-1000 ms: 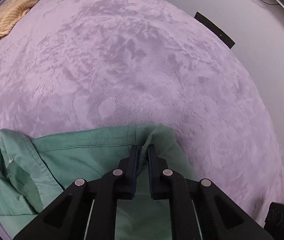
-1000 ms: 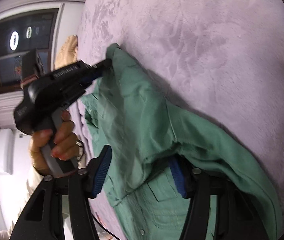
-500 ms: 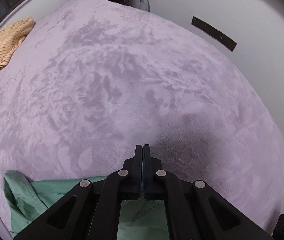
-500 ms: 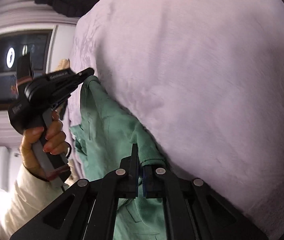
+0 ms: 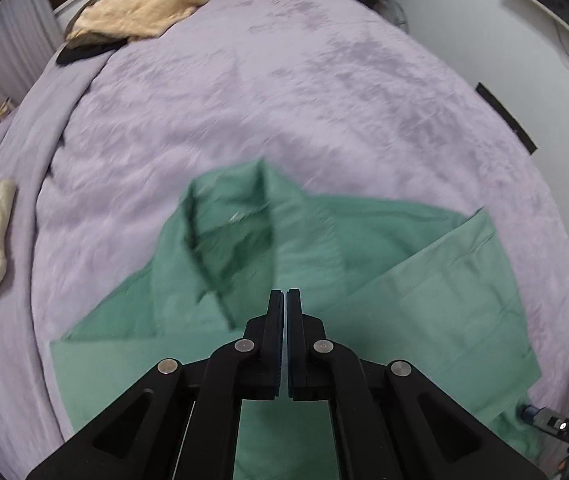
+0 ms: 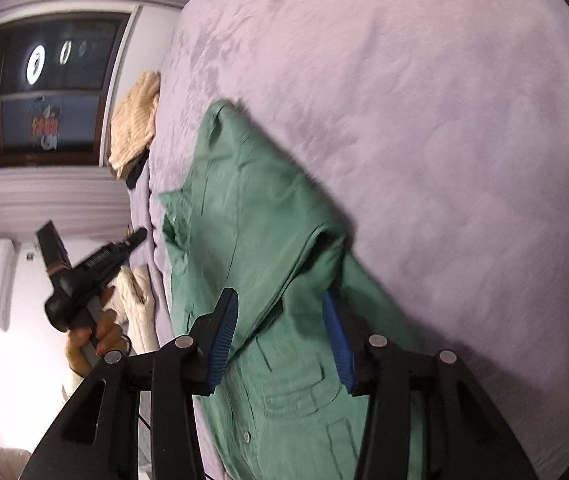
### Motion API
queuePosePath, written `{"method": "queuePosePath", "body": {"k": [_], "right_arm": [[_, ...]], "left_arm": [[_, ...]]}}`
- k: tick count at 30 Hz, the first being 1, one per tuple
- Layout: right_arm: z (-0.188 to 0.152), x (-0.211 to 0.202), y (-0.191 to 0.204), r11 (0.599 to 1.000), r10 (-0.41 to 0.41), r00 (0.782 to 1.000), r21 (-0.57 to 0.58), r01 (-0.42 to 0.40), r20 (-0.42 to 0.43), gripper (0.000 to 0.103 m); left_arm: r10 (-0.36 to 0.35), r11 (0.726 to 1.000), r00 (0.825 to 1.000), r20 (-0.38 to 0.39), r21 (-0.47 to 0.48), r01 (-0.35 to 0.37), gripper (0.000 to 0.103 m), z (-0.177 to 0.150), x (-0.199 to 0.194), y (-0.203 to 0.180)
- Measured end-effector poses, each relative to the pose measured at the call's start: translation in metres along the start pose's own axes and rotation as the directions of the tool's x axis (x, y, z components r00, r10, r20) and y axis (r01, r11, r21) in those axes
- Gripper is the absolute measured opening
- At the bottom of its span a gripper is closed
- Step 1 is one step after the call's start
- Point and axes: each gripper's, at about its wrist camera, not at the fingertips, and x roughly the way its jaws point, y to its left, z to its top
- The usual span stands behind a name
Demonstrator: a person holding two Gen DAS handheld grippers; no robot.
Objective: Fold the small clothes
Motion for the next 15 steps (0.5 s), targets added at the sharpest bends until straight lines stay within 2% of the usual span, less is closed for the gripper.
{"method": "queuePosePath", "body": {"k": [4, 6, 9, 14, 15], "right_arm": [[-0.018, 0.016, 0.020, 0.999, -0.010, 0.998, -0.043, 0.008, -0.056, 0.049], [-0.026, 0.025, 0.028, 0.998, -0.026, 0.996, -0.065, 0.020, -0.086, 0.049], [-0.037, 0.039, 0.037, 0.995, -0.048, 0.991, -0.097, 0.036, -0.126, 0.049], [-0.053, 0.056, 0.053, 0.988, -0.073, 0.982, -0.145, 0.048, -0.172, 0.050], [-0.056, 0.059, 0.056, 0.987, -0.079, 0.981, -0.154, 0.051, -0.179, 0.053]], "left_arm": [[0.002, 0.986, 0.995, -0.100, -0.166, -0.019, 0.002, -0.056, 0.015, 0.059], [0.019, 0.975, 0.992, -0.121, -0.215, -0.045, 0.002, -0.078, 0.017, 0.075], [0.024, 0.963, 0.993, -0.115, -0.264, -0.054, 0.002, -0.102, 0.015, 0.087], [0.034, 0.954, 0.996, -0.085, -0.294, -0.058, 0.002, -0.119, 0.010, 0.093], [0.037, 0.952, 0.996, -0.087, -0.301, -0.061, 0.028, -0.122, 0.011, 0.094]]}}
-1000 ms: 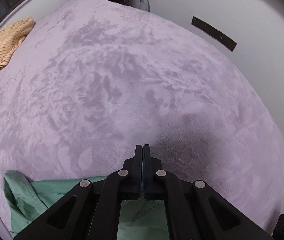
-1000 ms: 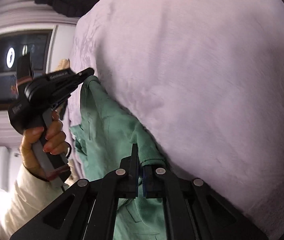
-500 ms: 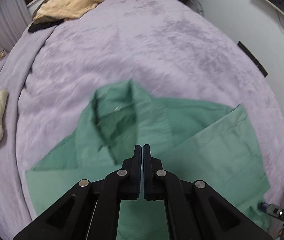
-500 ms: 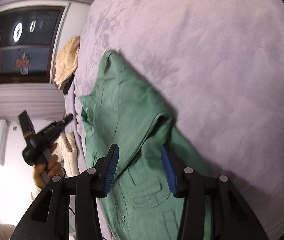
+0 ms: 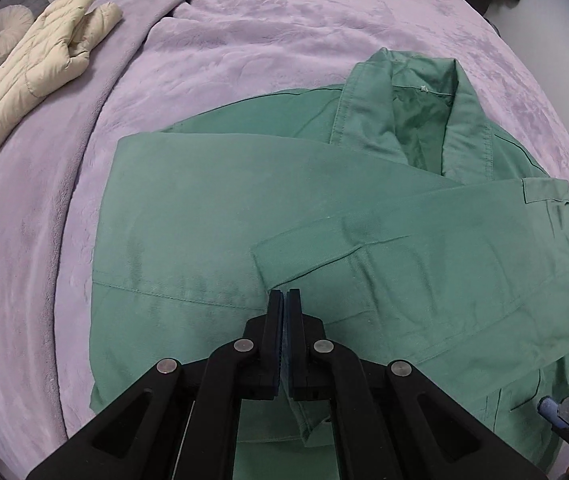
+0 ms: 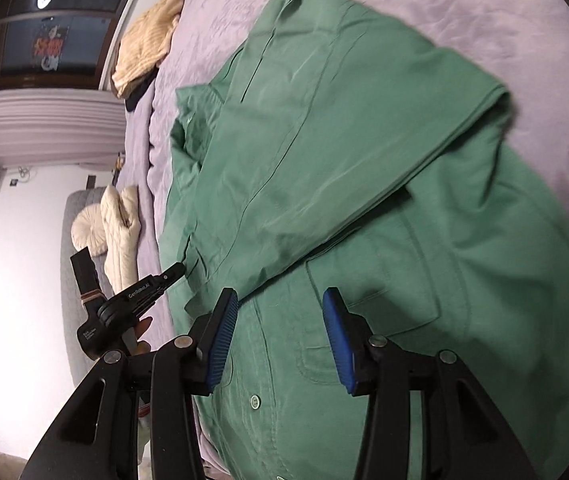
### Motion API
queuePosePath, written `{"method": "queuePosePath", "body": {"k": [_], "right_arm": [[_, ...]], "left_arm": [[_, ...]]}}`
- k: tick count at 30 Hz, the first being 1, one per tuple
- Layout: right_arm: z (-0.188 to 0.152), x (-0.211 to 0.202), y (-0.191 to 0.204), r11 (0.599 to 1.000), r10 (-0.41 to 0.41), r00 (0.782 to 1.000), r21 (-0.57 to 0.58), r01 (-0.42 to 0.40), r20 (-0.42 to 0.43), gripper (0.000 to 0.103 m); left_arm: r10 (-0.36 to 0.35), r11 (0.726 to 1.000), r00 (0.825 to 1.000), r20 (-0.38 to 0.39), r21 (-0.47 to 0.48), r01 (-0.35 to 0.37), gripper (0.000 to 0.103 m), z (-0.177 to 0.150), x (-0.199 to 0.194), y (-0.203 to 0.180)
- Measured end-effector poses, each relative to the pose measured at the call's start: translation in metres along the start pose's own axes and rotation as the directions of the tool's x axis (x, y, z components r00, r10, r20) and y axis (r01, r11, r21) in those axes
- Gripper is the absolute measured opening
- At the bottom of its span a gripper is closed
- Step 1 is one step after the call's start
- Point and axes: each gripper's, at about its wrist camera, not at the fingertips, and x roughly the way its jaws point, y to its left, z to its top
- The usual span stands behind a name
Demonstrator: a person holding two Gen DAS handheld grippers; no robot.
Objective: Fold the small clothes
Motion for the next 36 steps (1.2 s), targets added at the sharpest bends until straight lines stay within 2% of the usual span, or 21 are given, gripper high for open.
{"method": "queuePosePath", "body": {"k": [2, 3, 5, 9, 12, 14, 16, 17, 18, 19, 20, 22, 25, 27, 28, 30, 32, 36], "right_arm": [[-0.001, 0.008, 0.008, 1.000, -0.009, 1.000, -0.015, 0.009, -0.017, 0.055], [-0.003, 0.012, 0.011, 1.000, -0.014, 1.000, -0.022, 0.014, -0.025, 0.056], [-0.004, 0.018, 0.017, 0.999, -0.019, 0.999, -0.034, 0.018, -0.035, 0.056], [-0.011, 0.030, 0.027, 0.998, -0.027, 0.998, -0.049, 0.024, -0.060, 0.056], [-0.015, 0.036, 0.033, 0.998, -0.032, 0.997, -0.062, 0.028, -0.073, 0.056], [-0.017, 0.041, 0.036, 0.997, -0.038, 0.996, -0.066, 0.033, -0.077, 0.056], [-0.018, 0.043, 0.035, 0.997, -0.043, 0.996, -0.061, 0.038, -0.077, 0.056], [-0.019, 0.043, 0.034, 0.998, -0.046, 0.996, -0.057, 0.041, -0.076, 0.056], [-0.019, 0.043, 0.033, 0.998, -0.048, 0.996, -0.053, 0.044, -0.076, 0.056], [-0.020, 0.043, 0.032, 0.998, -0.049, 0.996, -0.049, 0.046, -0.075, 0.056], [-0.020, 0.043, 0.032, 0.998, -0.052, 0.996, -0.048, 0.048, -0.075, 0.056], [-0.019, 0.040, 0.034, 0.997, -0.058, 0.996, -0.056, 0.055, -0.066, 0.056], [-0.011, 0.034, 0.035, 0.996, -0.068, 0.997, -0.067, 0.066, -0.038, 0.056], [-0.004, 0.031, 0.033, 0.995, -0.079, 0.997, -0.065, 0.077, -0.023, 0.056], [-0.001, 0.029, 0.032, 0.995, -0.085, 0.996, -0.063, 0.083, -0.017, 0.056], [0.005, 0.021, 0.032, 0.992, -0.109, 0.994, -0.070, 0.109, -0.001, 0.056], [0.010, 0.011, 0.032, 0.987, -0.131, 0.991, -0.086, 0.133, 0.024, 0.056], [0.032, -0.010, 0.029, 0.976, -0.180, 0.980, -0.108, 0.189, 0.082, 0.056]], "left_arm": [[0.000, 1.000, 1.000, -0.007, -0.030, 0.000, 0.098, -0.002, -0.001, 0.007], [0.004, 0.999, 1.000, 0.013, -0.035, -0.004, 0.102, -0.002, -0.002, 0.011], [-0.006, 1.000, 1.000, 0.021, -0.028, 0.007, 0.102, -0.003, -0.001, 0.012], [0.018, 0.999, 1.000, 0.024, -0.040, -0.017, 0.102, 0.001, 0.004, 0.014], [-0.052, 0.996, 0.999, -0.015, -0.067, 0.051, 0.102, 0.013, 0.021, 0.019], [-0.115, 0.990, 0.992, -0.048, -0.081, 0.111, 0.102, 0.023, 0.036, 0.020], [-0.133, 0.989, 0.990, -0.057, -0.068, 0.129, 0.092, 0.032, 0.050, 0.014], [-0.129, 0.991, 0.990, -0.062, -0.053, 0.126, 0.075, 0.035, 0.056, 0.010], [-0.127, 0.991, 0.990, -0.059, -0.036, 0.125, 0.044, 0.039, 0.056, 0.004], [-0.146, 0.989, 0.988, -0.056, -0.022, 0.145, 0.025, 0.044, 0.057, -0.001], [-0.155, 0.988, 0.987, -0.052, -0.016, 0.154, 0.024, 0.049, 0.055, -0.005], [-0.181, 0.983, 0.983, 0.022, 0.037, 0.180, 0.023, 0.062, 0.040, -0.014], [-0.173, 0.980, 0.982, 0.081, 0.110, 0.164, 0.023, 0.084, 0.032, -0.024], [-0.148, 0.983, 0.987, 0.059, 0.119, 0.140, 0.023, 0.091, 0.043, -0.025], [-0.114, 0.986, 0.993, 0.040, 0.127, 0.108, 0.024, 0.094, 0.052, -0.025], [-0.065, 0.989, 0.998, 0.002, 0.137, 0.064, 0.024, 0.083, 0.056, -0.011], [-0.080, 0.987, 0.997, -0.012, 0.136, 0.081, 0.024, 0.068, 0.050, 0.000], [-0.065, 0.986, 0.998, -0.020, 0.156, 0.067, 0.024, 0.049, 0.041, 0.016]]}}
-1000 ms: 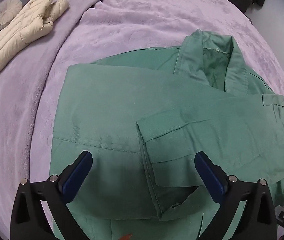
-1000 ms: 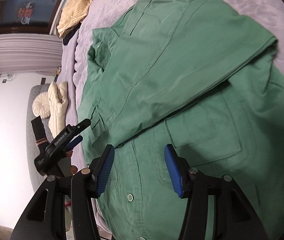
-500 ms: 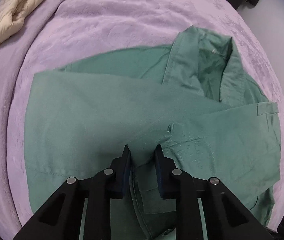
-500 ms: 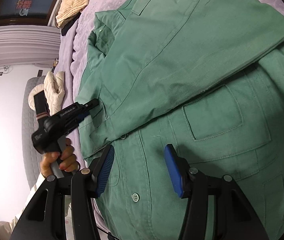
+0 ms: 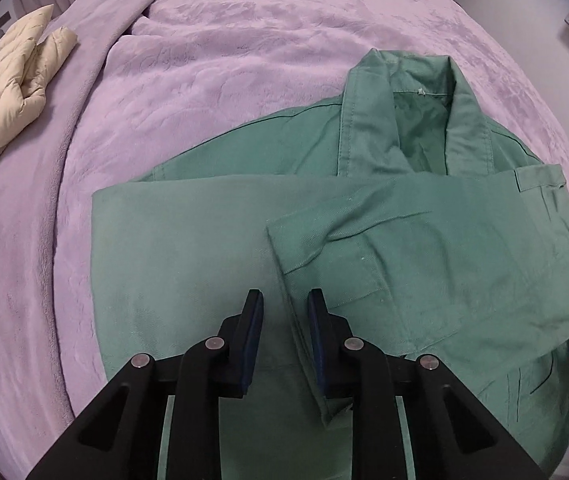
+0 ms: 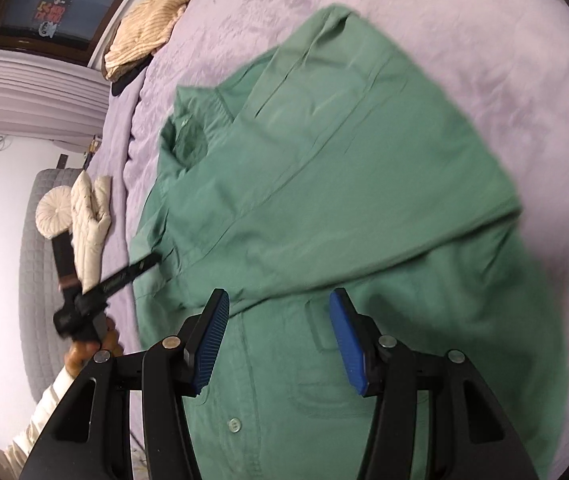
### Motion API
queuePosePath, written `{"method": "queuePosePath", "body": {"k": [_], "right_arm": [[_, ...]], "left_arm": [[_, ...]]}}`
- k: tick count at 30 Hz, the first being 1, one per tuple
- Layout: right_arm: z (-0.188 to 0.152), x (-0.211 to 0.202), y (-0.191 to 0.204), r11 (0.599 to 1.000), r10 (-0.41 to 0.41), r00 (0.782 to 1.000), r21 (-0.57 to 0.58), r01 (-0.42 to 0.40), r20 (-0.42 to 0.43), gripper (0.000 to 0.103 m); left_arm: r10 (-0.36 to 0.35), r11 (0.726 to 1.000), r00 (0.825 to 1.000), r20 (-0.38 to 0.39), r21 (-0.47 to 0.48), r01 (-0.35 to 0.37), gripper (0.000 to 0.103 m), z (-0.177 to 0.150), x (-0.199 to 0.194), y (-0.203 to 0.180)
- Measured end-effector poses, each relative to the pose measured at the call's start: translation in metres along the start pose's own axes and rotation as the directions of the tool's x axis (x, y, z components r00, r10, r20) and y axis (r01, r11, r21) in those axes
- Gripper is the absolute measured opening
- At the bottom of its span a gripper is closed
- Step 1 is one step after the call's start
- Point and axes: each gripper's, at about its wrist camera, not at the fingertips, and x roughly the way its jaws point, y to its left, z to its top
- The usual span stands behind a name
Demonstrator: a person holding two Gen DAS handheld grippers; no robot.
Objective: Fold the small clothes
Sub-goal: 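Smooth the folded sleeves flat with both tools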
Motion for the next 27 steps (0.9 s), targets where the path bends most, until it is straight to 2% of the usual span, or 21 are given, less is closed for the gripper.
{"method": "queuePosePath", "body": {"k": [4, 7, 10, 15, 27], "right_arm": [[0.024, -0.004, -0.003, 0.989, -0.124, 0.991, -0.073, 0.127, 0.042, 0.056], [0.034, 0.016, -0.024, 0.967, -0.239, 0.971, -0.098, 0.237, -0.007, 0.055], [0.037, 0.015, -0.034, 0.973, -0.213, 0.977, -0.089, 0.212, -0.010, 0.053], [0.031, -0.003, -0.021, 0.967, -0.230, 0.973, -0.113, 0.227, -0.011, 0.060], [-0.021, -0.024, 0.018, 0.973, -0.197, 0.978, -0.132, 0.187, -0.070, 0.065]], "left_arm": [[0.039, 0.999, 0.999, 0.008, -0.039, -0.039, 0.024, -0.008, -0.008, 0.007], [0.031, 0.998, 0.999, -0.012, -0.051, -0.031, 0.024, -0.025, -0.010, 0.005], [0.082, 0.996, 0.995, -0.058, -0.013, -0.083, 0.024, -0.048, -0.003, 0.002], [0.058, 0.995, 0.995, -0.082, -0.071, -0.064, 0.024, -0.076, -0.017, 0.005], [0.081, 0.989, 0.995, -0.066, -0.116, -0.088, 0.024, -0.115, -0.077, -0.003]]}}
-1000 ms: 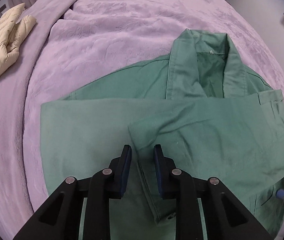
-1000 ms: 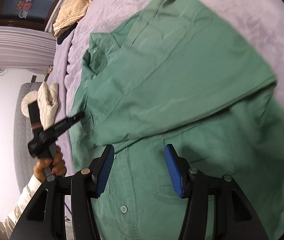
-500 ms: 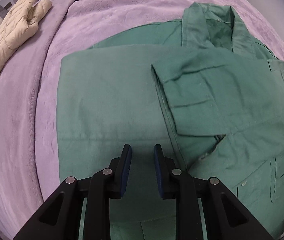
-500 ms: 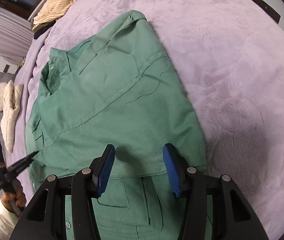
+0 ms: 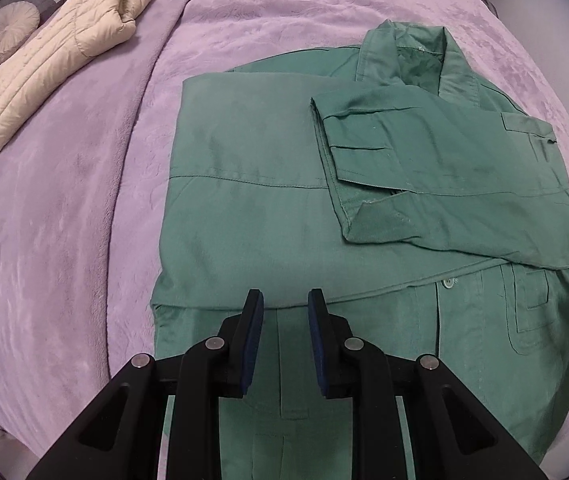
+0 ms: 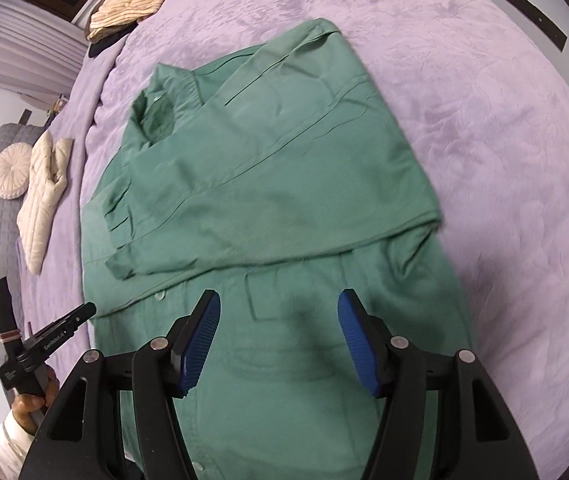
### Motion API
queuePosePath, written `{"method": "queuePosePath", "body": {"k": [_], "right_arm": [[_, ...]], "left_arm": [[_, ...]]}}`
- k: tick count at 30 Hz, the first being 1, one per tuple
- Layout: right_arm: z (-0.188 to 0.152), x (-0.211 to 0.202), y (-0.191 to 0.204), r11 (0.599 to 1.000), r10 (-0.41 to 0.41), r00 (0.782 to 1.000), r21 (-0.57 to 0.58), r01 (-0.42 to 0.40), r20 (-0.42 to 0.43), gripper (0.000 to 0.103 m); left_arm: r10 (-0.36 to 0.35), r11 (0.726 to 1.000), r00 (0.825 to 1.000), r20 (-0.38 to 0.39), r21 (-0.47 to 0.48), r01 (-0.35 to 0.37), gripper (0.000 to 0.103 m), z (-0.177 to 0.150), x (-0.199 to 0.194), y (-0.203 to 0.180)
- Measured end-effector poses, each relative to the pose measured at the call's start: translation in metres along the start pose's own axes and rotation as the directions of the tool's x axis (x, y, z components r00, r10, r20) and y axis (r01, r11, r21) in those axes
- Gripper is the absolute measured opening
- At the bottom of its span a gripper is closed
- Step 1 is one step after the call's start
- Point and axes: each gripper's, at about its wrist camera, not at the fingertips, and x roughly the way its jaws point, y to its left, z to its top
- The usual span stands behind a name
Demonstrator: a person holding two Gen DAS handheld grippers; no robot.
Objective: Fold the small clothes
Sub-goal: 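Smooth the folded sleeves flat with both tools, then move both open tools down to the jacket hem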
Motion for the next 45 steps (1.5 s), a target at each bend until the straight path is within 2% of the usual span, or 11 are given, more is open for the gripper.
{"method": "queuePosePath", "body": {"k": [12, 13, 14, 15, 16, 22, 24, 28, 34, 40, 45], "right_arm": [[-0.034, -0.015, 0.036, 0.998, -0.006, 0.999, -0.056, 0.004, -0.033, 0.066], [-0.036, -0.016, 0.040, 0.998, -0.007, 0.999, -0.063, 0.005, -0.036, 0.066], [-0.038, -0.016, 0.043, 0.998, -0.008, 0.999, -0.070, 0.006, -0.038, 0.066], [-0.040, -0.017, 0.046, 0.997, -0.011, 0.999, -0.077, 0.008, -0.040, 0.069], [-0.041, -0.018, 0.048, 0.997, -0.013, 0.999, -0.082, 0.010, -0.040, 0.070], [-0.048, -0.024, 0.060, 0.993, -0.017, 0.999, -0.120, 0.014, -0.028, 0.070], [-0.049, -0.026, 0.064, 0.991, -0.016, 1.000, -0.133, 0.014, -0.019, 0.083], [-0.051, -0.030, 0.072, 0.986, -0.015, 1.000, -0.166, 0.014, -0.003, 0.087], [-0.047, -0.009, 0.090, 0.984, 0.083, 0.994, -0.149, -0.093, -0.071, 0.093], [-0.020, 0.059, 0.120, 0.942, 0.335, 0.935, 0.046, -0.331, -0.117, 0.093], [0.003, 0.129, 0.133, 0.868, 0.461, 0.883, 0.248, -0.429, -0.087, 0.093]], "left_arm": [[0.000, 0.998, 0.999, -0.044, -0.055, -0.003, 0.027, -0.037, -0.022, 0.015], [0.009, 0.998, 0.999, -0.047, -0.057, -0.011, 0.036, -0.039, -0.022, 0.016], [0.012, 0.998, 0.999, -0.045, -0.060, -0.014, 0.074, -0.042, -0.024, 0.017], [0.017, 0.998, 0.999, -0.034, -0.065, -0.019, 0.100, -0.044, -0.026, 0.017], [0.027, 0.997, 1.000, -0.012, -0.066, -0.028, 0.102, -0.047, -0.030, 0.018], [0.058, 0.997, 0.998, -0.012, -0.059, -0.059, 0.102, -0.056, -0.038, 0.021], [0.064, 0.995, 0.998, -0.017, -0.070, -0.065, 0.102, -0.057, -0.040, 0.022], [0.026, 0.992, 0.998, -0.050, -0.120, -0.032, 0.102, -0.061, -0.039, 0.029], [0.028, 0.989, 0.997, -0.065, -0.145, -0.037, 0.102, -0.069, -0.039, 0.039], [0.031, 0.987, 0.997, -0.068, -0.155, -0.042, 0.102, -0.079, -0.042, 0.061], [0.035, 0.983, 0.997, -0.063, -0.176, -0.046, 0.102, -0.089, -0.047, 0.082]]}}
